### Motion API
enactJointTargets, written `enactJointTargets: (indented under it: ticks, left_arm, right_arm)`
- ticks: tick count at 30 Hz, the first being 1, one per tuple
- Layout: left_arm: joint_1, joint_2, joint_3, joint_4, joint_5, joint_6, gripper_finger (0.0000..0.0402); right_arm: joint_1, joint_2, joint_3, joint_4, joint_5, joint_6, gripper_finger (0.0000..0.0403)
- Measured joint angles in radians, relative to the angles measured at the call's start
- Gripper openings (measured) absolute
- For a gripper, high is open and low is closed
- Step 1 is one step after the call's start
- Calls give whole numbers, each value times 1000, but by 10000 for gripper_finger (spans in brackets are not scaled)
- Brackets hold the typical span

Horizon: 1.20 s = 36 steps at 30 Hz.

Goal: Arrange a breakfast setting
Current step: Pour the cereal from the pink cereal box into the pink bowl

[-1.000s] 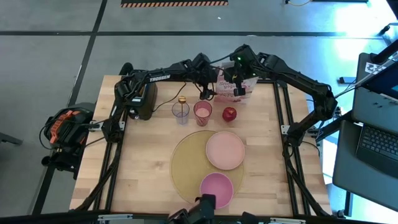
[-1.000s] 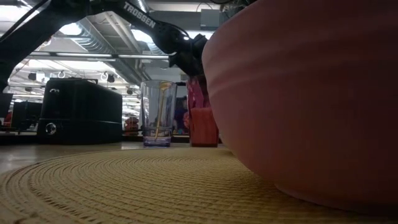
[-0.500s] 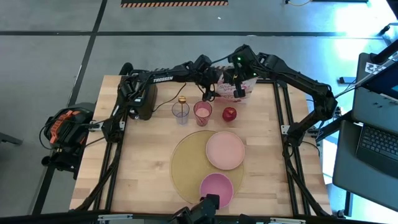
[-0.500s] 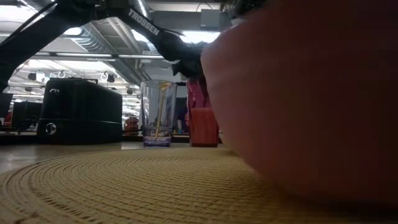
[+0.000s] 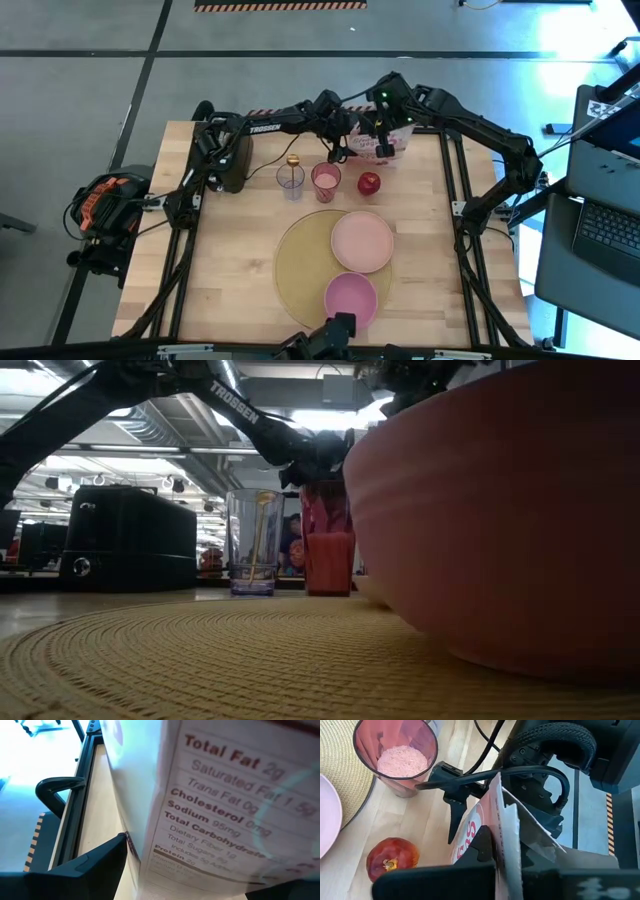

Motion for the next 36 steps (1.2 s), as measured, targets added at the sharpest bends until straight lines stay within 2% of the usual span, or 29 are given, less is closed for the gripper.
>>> enactJointTargets:
  ticks: [6, 14, 18, 36]
  left_arm:
    - [-1, 0, 0, 15, 17, -20, 311]
    - [-2, 0, 0, 15, 28, -38, 228]
    - [-2, 0, 0, 8, 33, -46, 201]
    - [-4, -21, 0, -9, 27, -115, 194]
  right_arm:
    - [0, 0, 0, 1, 0, 0, 0]
    - [0, 0, 0, 4, 4, 1, 0]
    - [0, 0, 0, 4, 4, 1, 0]
    - [0, -8, 1, 5, 31, 2, 0]
